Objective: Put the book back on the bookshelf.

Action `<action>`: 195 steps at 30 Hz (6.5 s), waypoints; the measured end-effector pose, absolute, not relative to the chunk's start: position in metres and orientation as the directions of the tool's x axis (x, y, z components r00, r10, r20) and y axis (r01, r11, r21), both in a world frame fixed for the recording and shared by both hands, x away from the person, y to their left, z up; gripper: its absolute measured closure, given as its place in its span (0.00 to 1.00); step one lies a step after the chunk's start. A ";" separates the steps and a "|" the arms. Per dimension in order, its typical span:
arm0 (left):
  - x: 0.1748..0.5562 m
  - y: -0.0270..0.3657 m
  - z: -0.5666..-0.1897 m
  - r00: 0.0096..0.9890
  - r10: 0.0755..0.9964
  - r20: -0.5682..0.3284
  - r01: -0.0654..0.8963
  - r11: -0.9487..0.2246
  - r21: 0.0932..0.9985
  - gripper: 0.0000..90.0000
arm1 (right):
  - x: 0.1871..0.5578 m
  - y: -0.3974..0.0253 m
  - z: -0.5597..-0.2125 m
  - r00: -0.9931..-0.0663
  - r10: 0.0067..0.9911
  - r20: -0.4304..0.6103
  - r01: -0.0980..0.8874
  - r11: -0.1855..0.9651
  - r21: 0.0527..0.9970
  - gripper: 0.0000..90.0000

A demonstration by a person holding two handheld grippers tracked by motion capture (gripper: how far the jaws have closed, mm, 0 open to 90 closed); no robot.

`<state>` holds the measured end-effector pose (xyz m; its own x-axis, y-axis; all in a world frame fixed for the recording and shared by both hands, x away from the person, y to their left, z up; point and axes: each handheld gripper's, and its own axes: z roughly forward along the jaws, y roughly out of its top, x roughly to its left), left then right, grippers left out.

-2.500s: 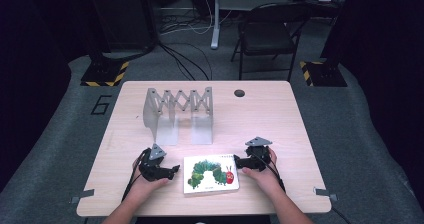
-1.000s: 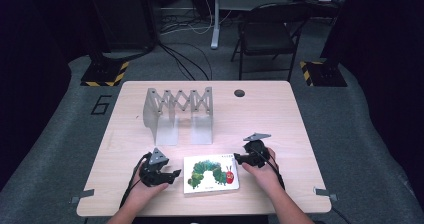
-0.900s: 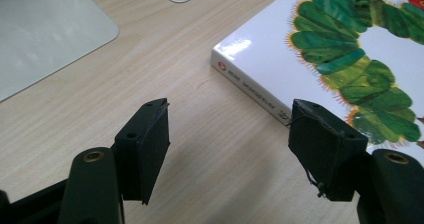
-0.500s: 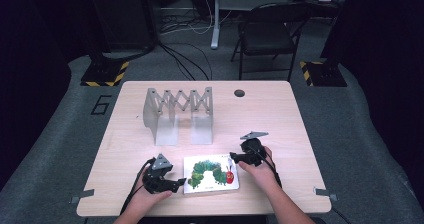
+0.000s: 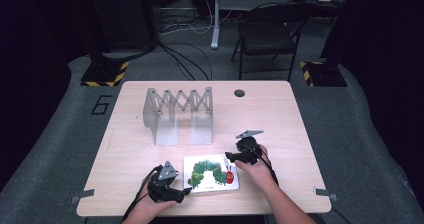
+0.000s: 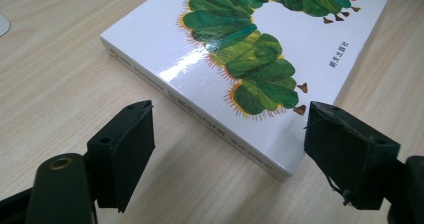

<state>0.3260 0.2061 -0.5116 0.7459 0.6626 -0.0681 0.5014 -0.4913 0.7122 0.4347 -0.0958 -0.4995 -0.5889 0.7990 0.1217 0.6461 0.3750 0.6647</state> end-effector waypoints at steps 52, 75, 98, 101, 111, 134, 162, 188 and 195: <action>0.332 0.188 -0.522 0.798 0.602 -0.034 0.449 -0.557 0.699 0.23 | 0.431 -0.093 -0.507 -0.576 0.788 0.217 0.707 0.347 0.617 0.44; 0.331 0.183 -0.524 0.800 0.600 0.007 0.427 -0.577 0.696 0.21 | 0.431 -0.099 -0.507 -0.563 0.798 0.214 0.710 0.334 0.620 0.41; 0.327 0.177 -0.525 0.770 0.638 0.014 0.449 -0.557 0.698 0.18 | 0.433 -0.098 -0.508 -0.567 0.785 0.250 0.723 0.328 0.608 0.41; 0.326 0.177 -0.526 0.765 0.644 0.015 0.450 -0.551 0.703 0.17 | 0.432 -0.097 -0.508 -0.558 0.791 0.250 0.729 0.324 0.603 0.41; 0.326 0.175 -0.526 0.763 0.646 0.011 0.454 -0.549 0.702 0.15 | 0.432 -0.098 -0.505 -0.549 0.795 0.259 0.732 0.307 0.608 0.43; 0.324 0.172 -0.528 0.760 0.649 0.013 0.456 -0.548 0.701 0.09 | 0.430 -0.101 -0.499 -0.517 0.801 0.301 0.752 0.259 0.606 0.44; 0.324 0.169 -0.528 0.745 0.667 0.005 0.480 -0.541 0.691 0.05 | 0.424 -0.104 -0.486 -0.518 0.792 0.323 0.747 0.234 0.623 0.44; 0.324 0.163 -0.528 0.692 0.722 0.017 0.519 -0.513 0.684 0.00 | 0.421 -0.107 -0.476 -0.507 0.771 0.385 0.762 0.194 0.617 0.46; 0.324 0.163 -0.528 0.687 0.727 0.014 0.524 -0.508 0.684 0.00 | 0.421 -0.107 -0.474 -0.519 0.762 0.387 0.748 0.186 0.637 0.46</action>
